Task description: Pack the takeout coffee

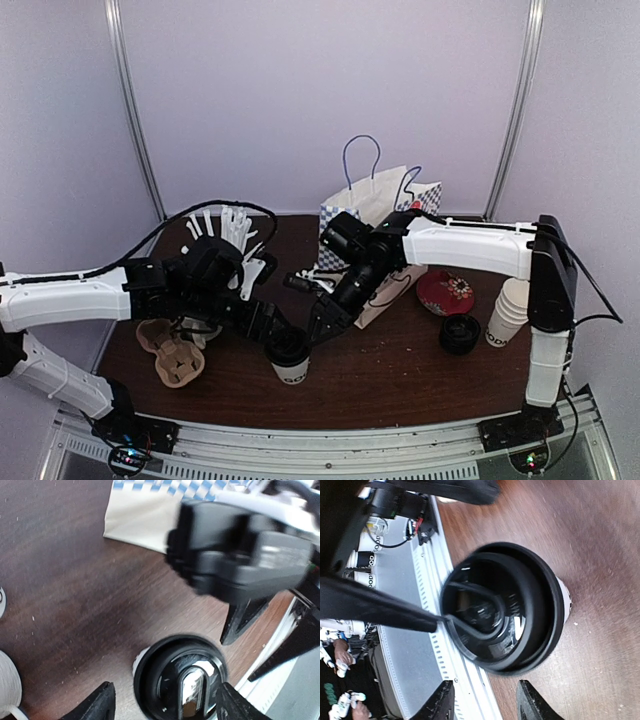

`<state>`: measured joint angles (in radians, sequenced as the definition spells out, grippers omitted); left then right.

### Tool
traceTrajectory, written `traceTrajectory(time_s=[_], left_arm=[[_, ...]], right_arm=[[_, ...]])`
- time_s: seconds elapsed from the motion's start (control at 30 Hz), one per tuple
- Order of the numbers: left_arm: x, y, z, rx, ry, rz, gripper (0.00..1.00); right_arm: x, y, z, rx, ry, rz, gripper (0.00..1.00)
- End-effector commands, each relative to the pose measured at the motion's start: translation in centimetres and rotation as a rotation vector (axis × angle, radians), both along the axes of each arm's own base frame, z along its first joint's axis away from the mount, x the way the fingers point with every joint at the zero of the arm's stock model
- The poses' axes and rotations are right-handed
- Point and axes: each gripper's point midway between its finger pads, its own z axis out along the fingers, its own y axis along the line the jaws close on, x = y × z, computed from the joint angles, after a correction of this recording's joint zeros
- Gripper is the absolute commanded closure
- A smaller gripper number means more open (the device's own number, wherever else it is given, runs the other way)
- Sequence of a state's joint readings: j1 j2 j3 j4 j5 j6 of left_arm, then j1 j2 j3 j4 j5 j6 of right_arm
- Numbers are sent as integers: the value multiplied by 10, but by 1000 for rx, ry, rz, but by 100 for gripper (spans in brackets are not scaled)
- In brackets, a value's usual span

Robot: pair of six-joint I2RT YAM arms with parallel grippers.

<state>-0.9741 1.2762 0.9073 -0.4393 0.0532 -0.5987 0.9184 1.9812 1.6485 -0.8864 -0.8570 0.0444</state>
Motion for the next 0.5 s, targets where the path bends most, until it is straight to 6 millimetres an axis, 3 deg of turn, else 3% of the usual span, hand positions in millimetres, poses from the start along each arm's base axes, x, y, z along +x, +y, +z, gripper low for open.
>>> traceTrajectory(time_s=[0.0,0.13,0.33,0.47], left_arm=[[11,-11,30,-73,-71,8,28],[19,10,19,33,-60,107,34],[-4,31,4,-11,42,172,49],[-18,41,-8,-62,136,241,54]], right_arm=[[1,-10,21,32,-95,36,53],[4,-10,27,37,-142,38,53],[25,-2,28,3,-223,31,66],[34,6,25,13,-220,3,74]])
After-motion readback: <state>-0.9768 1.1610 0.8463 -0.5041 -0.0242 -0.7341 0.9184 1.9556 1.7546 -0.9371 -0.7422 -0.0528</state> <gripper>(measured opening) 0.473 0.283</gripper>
